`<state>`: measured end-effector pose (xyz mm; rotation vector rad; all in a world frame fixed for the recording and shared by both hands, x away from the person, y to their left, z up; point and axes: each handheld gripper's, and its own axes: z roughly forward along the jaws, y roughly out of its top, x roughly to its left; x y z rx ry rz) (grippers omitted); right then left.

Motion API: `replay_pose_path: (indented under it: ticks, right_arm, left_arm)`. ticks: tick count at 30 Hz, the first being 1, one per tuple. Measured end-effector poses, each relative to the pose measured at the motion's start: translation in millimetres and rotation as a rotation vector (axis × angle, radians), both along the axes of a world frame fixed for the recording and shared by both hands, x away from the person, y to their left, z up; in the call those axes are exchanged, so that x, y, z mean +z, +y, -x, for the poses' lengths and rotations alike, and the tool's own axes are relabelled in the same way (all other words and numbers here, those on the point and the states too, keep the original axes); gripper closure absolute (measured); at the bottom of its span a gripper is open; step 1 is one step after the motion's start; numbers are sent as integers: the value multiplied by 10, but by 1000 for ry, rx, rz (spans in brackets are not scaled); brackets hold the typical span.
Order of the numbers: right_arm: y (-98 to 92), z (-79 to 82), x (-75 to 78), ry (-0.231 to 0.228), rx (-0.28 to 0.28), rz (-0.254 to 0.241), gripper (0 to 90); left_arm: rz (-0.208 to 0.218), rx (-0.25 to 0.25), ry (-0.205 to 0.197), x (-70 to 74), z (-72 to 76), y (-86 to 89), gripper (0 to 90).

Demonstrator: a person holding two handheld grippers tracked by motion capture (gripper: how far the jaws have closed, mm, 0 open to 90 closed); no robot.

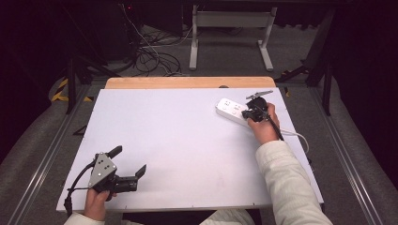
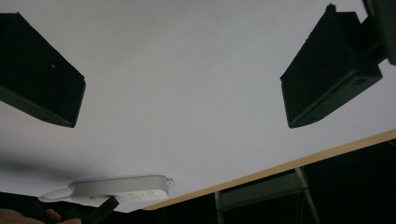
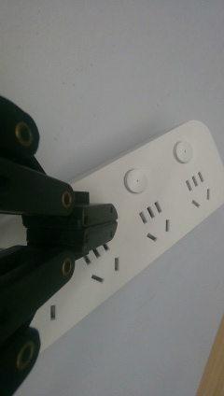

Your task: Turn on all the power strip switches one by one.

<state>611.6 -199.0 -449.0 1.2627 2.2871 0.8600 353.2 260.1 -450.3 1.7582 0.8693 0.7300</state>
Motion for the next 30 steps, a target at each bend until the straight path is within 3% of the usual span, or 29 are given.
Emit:
replay_pose_path:
  ticks: [17, 20, 24, 30]
  right_arm:
    - [53, 12, -4, 1, -26, 25, 900]
    - [70, 35, 47, -27, -9, 46, 900]
    - [60, 106, 208, -107, 20, -59, 900]
    - [101, 143, 316, -125, 47, -54, 900]
  left_arm:
    - [-2, -4, 0, 6, 7, 3, 2]
    - [3, 0, 2, 5, 4, 6, 2]
    - [6, 2, 5, -1, -10, 2, 2]
    - [-2, 0, -1, 6, 1, -2, 2]
